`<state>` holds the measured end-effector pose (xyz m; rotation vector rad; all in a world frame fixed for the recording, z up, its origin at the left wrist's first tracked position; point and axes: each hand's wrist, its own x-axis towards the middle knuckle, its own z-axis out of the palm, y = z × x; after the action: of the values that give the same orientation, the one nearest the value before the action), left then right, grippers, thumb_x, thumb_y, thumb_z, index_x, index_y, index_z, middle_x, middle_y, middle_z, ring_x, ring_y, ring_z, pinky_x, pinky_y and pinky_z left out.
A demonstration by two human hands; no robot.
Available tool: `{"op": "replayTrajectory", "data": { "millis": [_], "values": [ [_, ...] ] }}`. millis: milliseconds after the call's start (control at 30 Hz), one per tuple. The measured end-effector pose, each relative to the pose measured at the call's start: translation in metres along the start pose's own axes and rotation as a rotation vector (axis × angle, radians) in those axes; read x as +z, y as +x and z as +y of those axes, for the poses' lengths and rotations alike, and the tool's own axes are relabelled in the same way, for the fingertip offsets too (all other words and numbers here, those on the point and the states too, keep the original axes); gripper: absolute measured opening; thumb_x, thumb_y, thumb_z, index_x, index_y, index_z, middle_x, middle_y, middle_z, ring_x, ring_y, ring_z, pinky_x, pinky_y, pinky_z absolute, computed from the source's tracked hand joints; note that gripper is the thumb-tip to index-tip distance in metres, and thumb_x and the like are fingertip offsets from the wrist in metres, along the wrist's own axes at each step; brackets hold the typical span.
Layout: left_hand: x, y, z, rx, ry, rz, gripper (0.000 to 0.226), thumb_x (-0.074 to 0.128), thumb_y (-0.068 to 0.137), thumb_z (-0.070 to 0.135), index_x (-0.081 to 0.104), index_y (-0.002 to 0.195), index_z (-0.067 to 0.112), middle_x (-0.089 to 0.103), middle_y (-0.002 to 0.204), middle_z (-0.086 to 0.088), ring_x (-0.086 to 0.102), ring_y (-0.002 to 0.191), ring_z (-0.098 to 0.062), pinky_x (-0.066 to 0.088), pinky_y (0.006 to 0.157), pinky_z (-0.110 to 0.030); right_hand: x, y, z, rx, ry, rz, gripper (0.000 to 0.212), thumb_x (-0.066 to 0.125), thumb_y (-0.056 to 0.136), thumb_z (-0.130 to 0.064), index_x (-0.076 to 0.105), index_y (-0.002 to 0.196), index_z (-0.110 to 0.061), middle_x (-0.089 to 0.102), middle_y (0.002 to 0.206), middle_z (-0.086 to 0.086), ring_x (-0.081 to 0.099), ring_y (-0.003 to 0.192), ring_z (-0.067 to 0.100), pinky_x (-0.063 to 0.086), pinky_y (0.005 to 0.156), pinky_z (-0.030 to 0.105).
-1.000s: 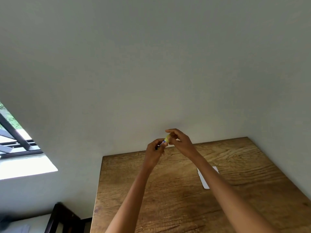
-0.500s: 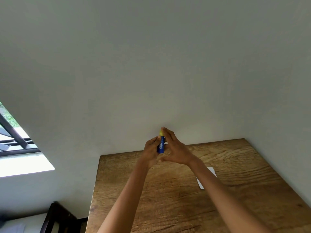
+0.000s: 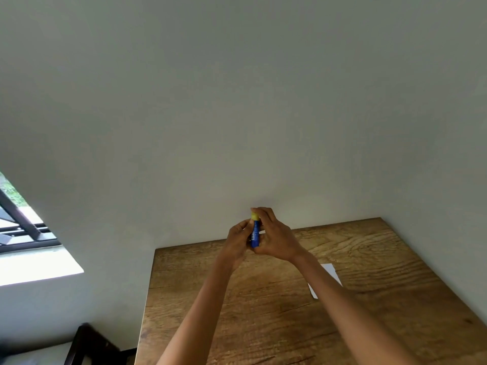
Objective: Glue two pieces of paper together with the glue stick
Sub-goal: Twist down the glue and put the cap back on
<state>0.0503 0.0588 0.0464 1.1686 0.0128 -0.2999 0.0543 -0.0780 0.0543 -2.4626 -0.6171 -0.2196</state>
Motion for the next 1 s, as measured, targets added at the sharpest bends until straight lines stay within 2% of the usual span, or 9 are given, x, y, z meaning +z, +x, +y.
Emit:
{"op": "replayTrajectory", "data": {
  "millis": [133, 233, 300, 433, 500, 600, 733, 867, 1000],
  "values": [
    [0.002, -0.002, -0.003, 0.025, 0.153, 0.027, 0.02, 0.048, 0.096, 0.025, 0.062, 0.107, 0.016, 0.069, 0.103, -0.003, 0.065, 0.089, -0.016, 0.055, 0.071, -0.025, 0.0, -0.011, 0.005, 0.005, -0.012, -0.038, 0.098, 0.078, 0.07, -0.032, 0.018, 0.147, -0.021, 0.026, 0.149, -0.002, 0.056, 0.113, 0.015, 0.054, 0.082, 0.029],
    [0.009, -0.007, -0.014, 0.054, 0.268, 0.049, 0.02, 0.052, 0.095, 0.018, 0.053, 0.111, 0.007, 0.065, 0.107, -0.008, 0.063, 0.086, -0.015, 0.053, 0.068, -0.023, -0.004, -0.032, 0.011, 0.105, 0.062, -0.13, 0.108, 0.078, 0.07, -0.038, 0.007, 0.149, -0.021, 0.015, 0.154, -0.001, 0.038, 0.13, 0.012, 0.042, 0.096, 0.024],
    [0.016, -0.012, -0.025, 0.094, 0.329, 0.05, 0.016, 0.054, 0.093, 0.01, 0.048, 0.107, 0.004, 0.064, 0.105, -0.011, 0.062, 0.084, -0.015, 0.052, 0.064, -0.02, -0.009, -0.053, 0.017, 0.21, 0.12, -0.116, 0.097, 0.072, 0.077, -0.042, 0.01, 0.149, -0.02, 0.015, 0.154, -0.001, 0.028, 0.136, 0.011, 0.032, 0.103, 0.023],
    [0.038, -0.017, -0.049, 0.167, 0.438, 0.106, 0.015, 0.057, 0.088, -0.002, 0.048, 0.092, 0.01, 0.06, 0.098, -0.013, 0.059, 0.091, -0.026, 0.051, 0.079, -0.038, -0.022, -0.096, 0.039, 0.537, 0.035, 0.156, 0.052, 0.054, 0.092, -0.02, 0.036, 0.14, -0.012, 0.035, 0.144, 0.011, 0.038, 0.131, 0.025, 0.036, 0.099, 0.028],
    [0.048, -0.021, -0.062, 0.182, 0.489, 0.15, 0.02, 0.06, 0.086, -0.001, 0.049, 0.088, 0.015, 0.061, 0.096, -0.006, 0.059, 0.09, -0.02, 0.05, 0.076, -0.024, -0.026, -0.115, 0.051, 0.742, -0.074, 0.171, 0.043, 0.053, 0.092, -0.018, 0.043, 0.132, -0.006, 0.042, 0.137, 0.016, 0.042, 0.125, 0.029, 0.04, 0.096, 0.034],
    [0.06, -0.026, -0.079, 0.21, 0.527, 0.14, 0.026, 0.061, 0.084, 0.0, 0.049, 0.087, 0.022, 0.061, 0.093, 0.004, 0.059, 0.084, -0.01, 0.045, 0.064, -0.005, -0.026, -0.136, 0.062, 0.947, -0.139, 0.051, 0.057, 0.06, 0.088, -0.033, 0.041, 0.132, -0.003, 0.043, 0.136, 0.016, 0.043, 0.124, 0.029, 0.042, 0.098, 0.037],
    [0.067, -0.03, -0.094, 0.191, 0.552, 0.165, 0.022, 0.062, 0.084, 0.001, 0.051, 0.091, 0.019, 0.062, 0.096, 0.005, 0.058, 0.086, -0.004, 0.046, 0.062, -0.008, -0.025, -0.142, 0.068, 1.006, -0.177, -0.085, 0.082, 0.068, 0.078, -0.048, 0.035, 0.138, -0.003, 0.041, 0.142, 0.015, 0.039, 0.131, 0.028, 0.038, 0.105, 0.037],
    [0.069, -0.029, -0.1, 0.168, 0.571, 0.181, 0.019, 0.061, 0.085, 0.002, 0.051, 0.093, 0.015, 0.062, 0.1, 0.0, 0.058, 0.088, -0.011, 0.044, 0.065, -0.013, -0.03, -0.134, 0.073, 1.054, -0.094, -0.125, 0.082, 0.072, 0.077, -0.041, 0.034, 0.14, -0.003, 0.041, 0.144, 0.015, 0.042, 0.131, 0.028, 0.037, 0.104, 0.035],
    [0.07, -0.025, -0.099, 0.176, 0.57, 0.222, 0.018, 0.063, 0.084, 0.003, 0.053, 0.095, 0.014, 0.063, 0.099, 0.002, 0.059, 0.089, -0.01, 0.043, 0.067, -0.014, -0.036, -0.131, 0.085, 1.126, 0.112, -0.074, 0.064, 0.073, 0.078, -0.023, 0.046, 0.13, 0.002, 0.051, 0.135, 0.018, 0.051, 0.121, 0.03, 0.045, 0.097, 0.037]
  ]
}}
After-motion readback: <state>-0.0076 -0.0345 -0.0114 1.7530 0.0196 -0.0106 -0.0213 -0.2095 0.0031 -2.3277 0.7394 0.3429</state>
